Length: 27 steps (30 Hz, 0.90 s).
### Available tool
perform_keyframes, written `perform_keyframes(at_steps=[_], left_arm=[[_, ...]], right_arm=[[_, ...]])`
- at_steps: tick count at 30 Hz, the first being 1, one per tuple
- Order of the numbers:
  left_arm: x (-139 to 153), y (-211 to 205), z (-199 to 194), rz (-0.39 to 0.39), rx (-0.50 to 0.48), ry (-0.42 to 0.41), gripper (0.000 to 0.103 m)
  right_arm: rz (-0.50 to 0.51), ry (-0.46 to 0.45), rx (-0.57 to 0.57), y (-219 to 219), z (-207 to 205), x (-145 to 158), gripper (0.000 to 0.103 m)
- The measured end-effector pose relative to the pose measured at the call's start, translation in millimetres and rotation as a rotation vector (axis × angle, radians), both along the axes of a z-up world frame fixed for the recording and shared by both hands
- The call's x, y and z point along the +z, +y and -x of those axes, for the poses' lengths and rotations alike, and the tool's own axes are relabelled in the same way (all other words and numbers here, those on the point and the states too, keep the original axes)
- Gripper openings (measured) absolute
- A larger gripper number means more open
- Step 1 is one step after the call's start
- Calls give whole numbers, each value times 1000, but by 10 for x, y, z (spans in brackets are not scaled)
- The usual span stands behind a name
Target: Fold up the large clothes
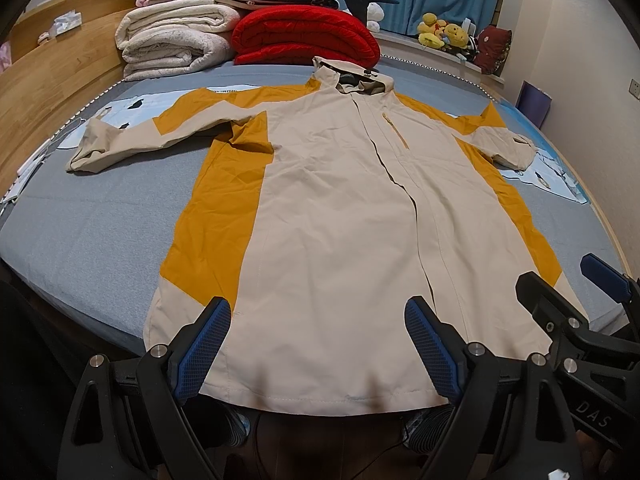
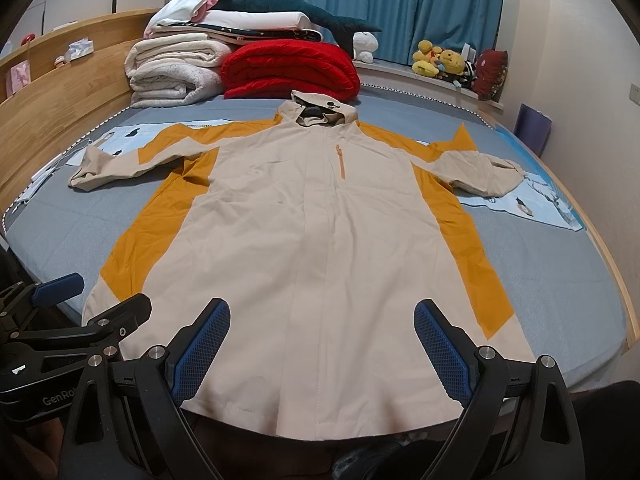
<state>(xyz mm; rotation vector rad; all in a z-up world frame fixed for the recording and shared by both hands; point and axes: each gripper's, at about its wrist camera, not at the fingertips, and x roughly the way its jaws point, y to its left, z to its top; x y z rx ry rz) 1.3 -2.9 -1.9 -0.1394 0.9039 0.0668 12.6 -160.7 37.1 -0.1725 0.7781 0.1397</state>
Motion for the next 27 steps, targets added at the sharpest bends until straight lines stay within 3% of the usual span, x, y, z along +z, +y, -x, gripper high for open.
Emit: perform_keyframes(at_steps=[17, 20, 24, 27], left_arm=[[-14, -26, 11, -2, -5, -17, 86], [-6, -27, -39, 1, -7, -47, 86], [83, -14, -73, 3, -7, -157, 85], [132, 3, -132, -11, -12, -134, 83]], right_arm=[[-8, -1, -11, -10, -18, 59, 93], [-7, 1, -19, -30, -35, 57, 93], [-4, 4, -21, -13, -45, 122, 93], [8, 32, -26, -7, -65, 138, 93]])
